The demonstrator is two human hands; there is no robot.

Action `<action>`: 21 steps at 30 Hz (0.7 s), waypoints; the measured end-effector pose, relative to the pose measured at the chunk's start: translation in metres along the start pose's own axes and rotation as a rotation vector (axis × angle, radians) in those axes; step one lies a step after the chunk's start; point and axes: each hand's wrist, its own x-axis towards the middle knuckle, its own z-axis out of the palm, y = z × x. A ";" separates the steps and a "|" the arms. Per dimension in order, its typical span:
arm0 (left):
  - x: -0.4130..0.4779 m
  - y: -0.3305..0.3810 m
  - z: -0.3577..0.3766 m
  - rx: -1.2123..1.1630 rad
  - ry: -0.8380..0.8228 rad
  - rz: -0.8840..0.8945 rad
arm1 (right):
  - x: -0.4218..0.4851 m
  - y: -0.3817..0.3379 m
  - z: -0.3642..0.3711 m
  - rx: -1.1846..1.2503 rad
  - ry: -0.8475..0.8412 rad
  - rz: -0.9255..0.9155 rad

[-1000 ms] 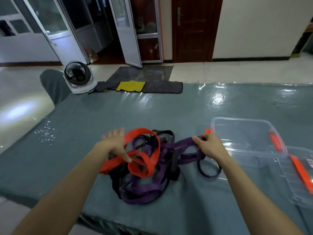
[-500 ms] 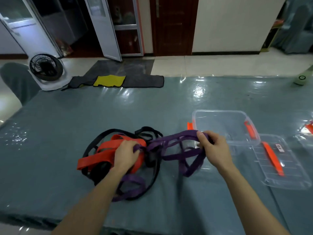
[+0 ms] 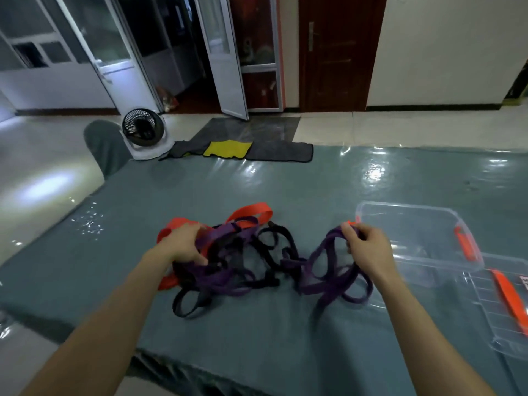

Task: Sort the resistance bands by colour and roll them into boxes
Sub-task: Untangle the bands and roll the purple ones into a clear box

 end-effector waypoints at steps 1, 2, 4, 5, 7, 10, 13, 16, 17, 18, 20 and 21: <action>-0.004 0.002 0.013 0.092 -0.114 -0.028 | -0.003 -0.002 -0.001 0.002 0.000 -0.004; -0.006 0.006 0.027 0.110 -0.131 -0.031 | -0.006 -0.006 -0.002 -0.006 -0.018 -0.009; -0.006 0.029 0.051 0.008 -0.064 0.053 | -0.007 -0.020 -0.010 -0.006 -0.081 -0.031; -0.005 0.046 0.061 -0.078 -0.050 0.117 | -0.006 -0.031 -0.016 0.021 -0.106 -0.051; 0.000 0.082 0.075 -0.215 -0.024 0.232 | -0.003 -0.059 -0.034 0.103 -0.120 -0.118; 0.013 0.135 0.078 -0.373 0.030 0.351 | 0.002 -0.113 -0.067 0.182 -0.114 -0.271; 0.019 0.190 0.060 -0.599 -0.042 0.449 | 0.008 -0.163 -0.097 0.039 -0.200 -0.340; 0.021 0.242 0.026 -0.722 0.006 0.559 | 0.009 -0.201 -0.121 -0.200 -0.278 -0.402; 0.021 0.254 0.012 -0.756 0.027 0.593 | 0.009 -0.211 -0.126 -0.262 -0.313 -0.434; 0.020 0.264 -0.004 -0.829 0.015 0.646 | 0.011 -0.219 -0.132 -0.316 -0.351 -0.454; 0.019 0.274 -0.031 -1.004 -0.055 0.756 | 0.020 -0.231 -0.143 -0.387 -0.379 -0.458; 0.017 0.276 -0.044 -1.066 -0.075 0.789 | 0.026 -0.234 -0.147 -0.399 -0.358 -0.465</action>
